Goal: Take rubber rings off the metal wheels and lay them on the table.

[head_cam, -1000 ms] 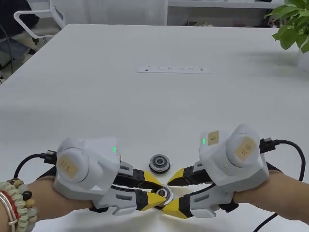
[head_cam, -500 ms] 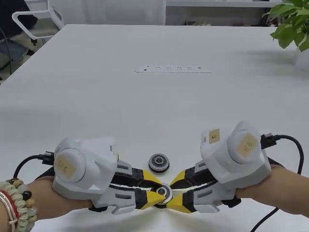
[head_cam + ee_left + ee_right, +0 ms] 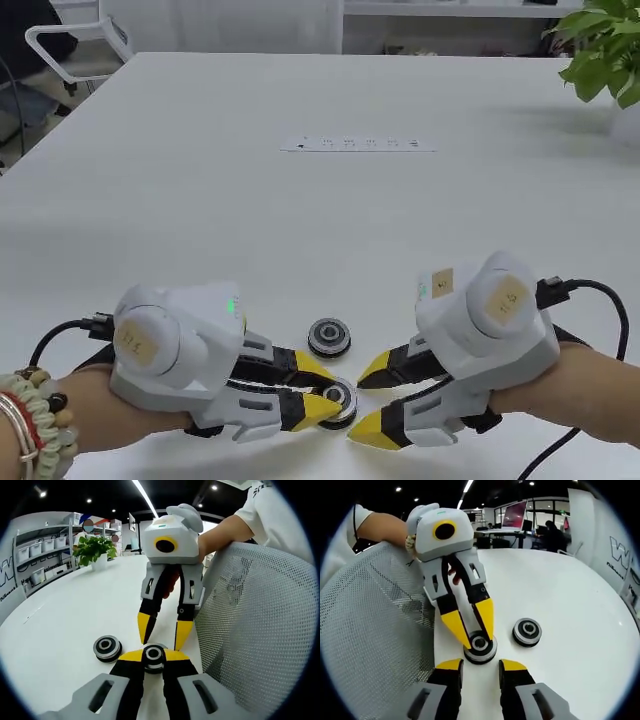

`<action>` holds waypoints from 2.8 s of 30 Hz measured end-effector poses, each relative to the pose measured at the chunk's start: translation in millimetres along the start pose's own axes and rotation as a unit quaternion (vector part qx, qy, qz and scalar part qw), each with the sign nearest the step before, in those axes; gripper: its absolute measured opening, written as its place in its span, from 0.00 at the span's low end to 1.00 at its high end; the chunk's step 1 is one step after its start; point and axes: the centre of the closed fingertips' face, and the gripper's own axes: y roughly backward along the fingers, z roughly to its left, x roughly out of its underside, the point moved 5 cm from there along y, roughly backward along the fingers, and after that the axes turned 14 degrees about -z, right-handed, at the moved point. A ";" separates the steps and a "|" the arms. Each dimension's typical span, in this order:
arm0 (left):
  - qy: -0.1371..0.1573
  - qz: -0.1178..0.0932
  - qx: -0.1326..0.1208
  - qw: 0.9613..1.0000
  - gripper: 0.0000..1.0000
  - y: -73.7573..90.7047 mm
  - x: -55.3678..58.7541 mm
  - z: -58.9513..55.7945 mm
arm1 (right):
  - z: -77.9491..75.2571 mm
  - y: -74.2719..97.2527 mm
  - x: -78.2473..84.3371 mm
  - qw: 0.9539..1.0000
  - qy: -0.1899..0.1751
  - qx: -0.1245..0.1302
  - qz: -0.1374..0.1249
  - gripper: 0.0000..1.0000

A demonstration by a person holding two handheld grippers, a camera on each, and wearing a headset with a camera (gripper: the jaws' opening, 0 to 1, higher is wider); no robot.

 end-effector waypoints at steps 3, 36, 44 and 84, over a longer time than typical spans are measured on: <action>0.002 -0.002 -0.001 1.000 0.08 -0.2 0.1 0.0 | 1.2 -5.3 -6.6 1.000 -0.009 0.004 -0.026 0.29; 0.007 -0.001 -0.017 1.000 0.08 -1.2 -0.1 3.4 | -12.8 5.6 -0.3 0.993 -0.101 0.060 0.025 0.00; 0.007 -0.002 -0.018 1.000 0.08 -1.5 -0.4 3.7 | -14.6 7.0 1.1 0.973 -0.214 0.085 0.026 0.00; 0.013 -0.006 -0.017 1.000 0.08 -2.4 -0.3 3.8 | -12.0 12.5 -13.1 0.939 -0.335 0.058 -0.047 0.00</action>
